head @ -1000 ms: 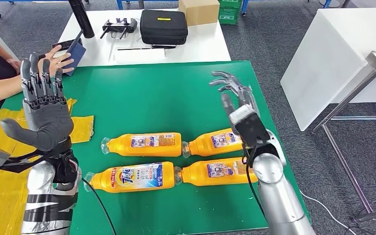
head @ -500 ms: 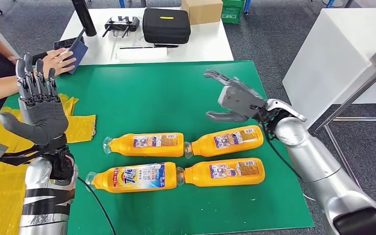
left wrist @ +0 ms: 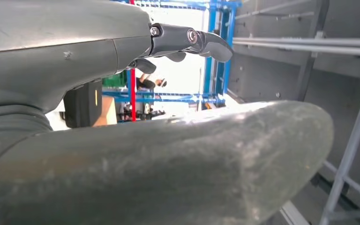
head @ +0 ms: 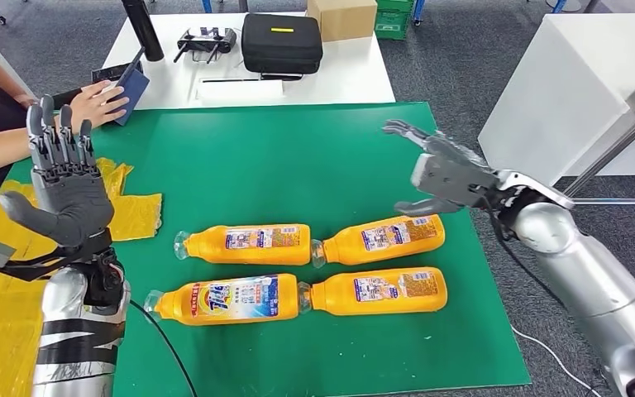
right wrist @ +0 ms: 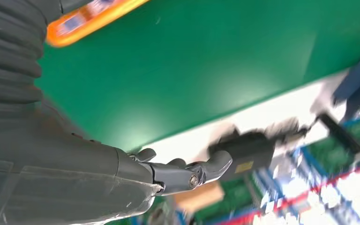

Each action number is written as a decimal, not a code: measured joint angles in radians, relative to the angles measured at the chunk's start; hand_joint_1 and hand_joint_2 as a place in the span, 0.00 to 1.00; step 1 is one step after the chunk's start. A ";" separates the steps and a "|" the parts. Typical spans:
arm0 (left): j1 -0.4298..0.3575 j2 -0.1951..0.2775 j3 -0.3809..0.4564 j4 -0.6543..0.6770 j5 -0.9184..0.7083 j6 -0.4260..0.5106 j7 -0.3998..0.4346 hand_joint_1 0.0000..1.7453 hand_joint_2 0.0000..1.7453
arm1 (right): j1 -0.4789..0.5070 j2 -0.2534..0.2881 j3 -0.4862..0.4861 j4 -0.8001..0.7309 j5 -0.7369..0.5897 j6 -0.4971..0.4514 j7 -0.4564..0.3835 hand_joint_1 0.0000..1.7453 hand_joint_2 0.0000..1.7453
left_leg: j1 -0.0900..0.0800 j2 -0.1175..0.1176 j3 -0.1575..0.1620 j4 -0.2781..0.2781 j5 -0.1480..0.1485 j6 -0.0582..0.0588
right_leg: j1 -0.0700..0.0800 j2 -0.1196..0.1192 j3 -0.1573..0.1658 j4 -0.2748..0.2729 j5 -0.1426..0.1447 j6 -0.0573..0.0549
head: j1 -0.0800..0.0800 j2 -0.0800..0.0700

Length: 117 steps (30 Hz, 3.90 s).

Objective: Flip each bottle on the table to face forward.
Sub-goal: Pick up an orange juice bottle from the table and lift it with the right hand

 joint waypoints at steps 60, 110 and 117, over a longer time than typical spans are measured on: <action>0.013 -0.006 0.018 0.078 -0.015 0.010 0.026 0.00 0.00 | 0.449 -0.148 0.116 -0.139 0.552 -0.060 0.059 0.00 1.00 | -0.001 0.002 0.000 0.000 -0.004 0.002 | -0.001 0.002 -0.001 -0.001 -0.002 0.003 | -0.001 0.000; -0.036 -0.025 0.015 0.157 0.025 -0.013 0.062 0.00 0.00 | 0.265 0.229 0.241 0.417 0.758 -0.098 0.024 1.00 1.00 | 0.005 0.023 0.058 -0.001 -0.028 -0.003 | 0.006 0.024 0.041 -0.005 -0.020 -0.007 | 0.000 0.000; -0.030 -0.020 0.019 0.164 0.103 -0.056 0.087 0.00 0.00 | 0.315 0.202 0.171 0.332 0.597 -0.197 -0.003 1.00 1.00 | 0.004 0.012 0.050 -0.001 -0.026 0.000 | 0.005 0.013 0.047 -0.006 -0.019 -0.002 | 0.000 0.000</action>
